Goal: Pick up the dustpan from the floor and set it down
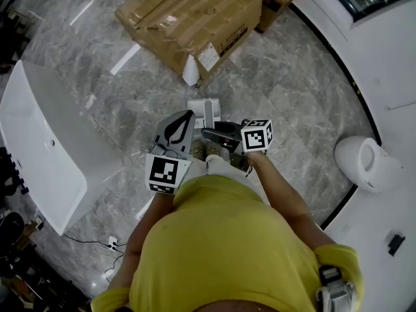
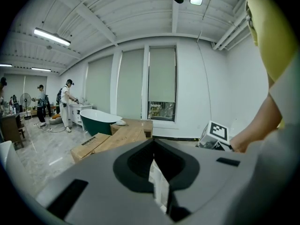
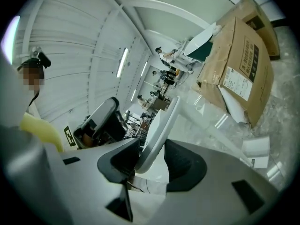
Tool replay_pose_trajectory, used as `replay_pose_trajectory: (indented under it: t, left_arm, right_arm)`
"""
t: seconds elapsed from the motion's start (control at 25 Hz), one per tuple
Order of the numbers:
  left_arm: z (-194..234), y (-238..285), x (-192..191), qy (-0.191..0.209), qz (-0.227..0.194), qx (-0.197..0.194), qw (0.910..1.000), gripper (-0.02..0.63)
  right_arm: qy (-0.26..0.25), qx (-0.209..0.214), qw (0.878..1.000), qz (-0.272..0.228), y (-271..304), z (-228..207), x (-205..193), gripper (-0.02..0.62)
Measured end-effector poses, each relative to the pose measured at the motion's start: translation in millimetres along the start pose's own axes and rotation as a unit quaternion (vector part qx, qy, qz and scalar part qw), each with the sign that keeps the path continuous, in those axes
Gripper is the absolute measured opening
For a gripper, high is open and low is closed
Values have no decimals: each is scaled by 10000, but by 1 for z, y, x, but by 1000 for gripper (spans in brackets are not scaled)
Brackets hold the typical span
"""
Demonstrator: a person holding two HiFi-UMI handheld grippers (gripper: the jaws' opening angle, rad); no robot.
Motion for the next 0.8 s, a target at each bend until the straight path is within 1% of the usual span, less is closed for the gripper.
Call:
replay_pose_trajectory:
  t: [0.16, 0.44, 0.8]
  left_arm:
    - [-2, -3, 1, 3, -15, -39, 10000, 0]
    - [-5, -5, -5, -18, 5, -80, 10000, 0]
    - [-5, -6, -3, 3, -24, -107, 9999, 0]
  right_arm:
    - [-156, 79, 9998, -35, -3, 32, 6, 166]
    - [-437, 122, 9987, -218, -11, 71, 15, 172]
    - [-729, -2, 9970, -257, -19, 94, 27, 175]
Point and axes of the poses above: the fingertips, and each gripper's own axes: y forward along the fingers, z to its left, x out of its top, the point moved 3 cm from there along -y, backward along the fingers
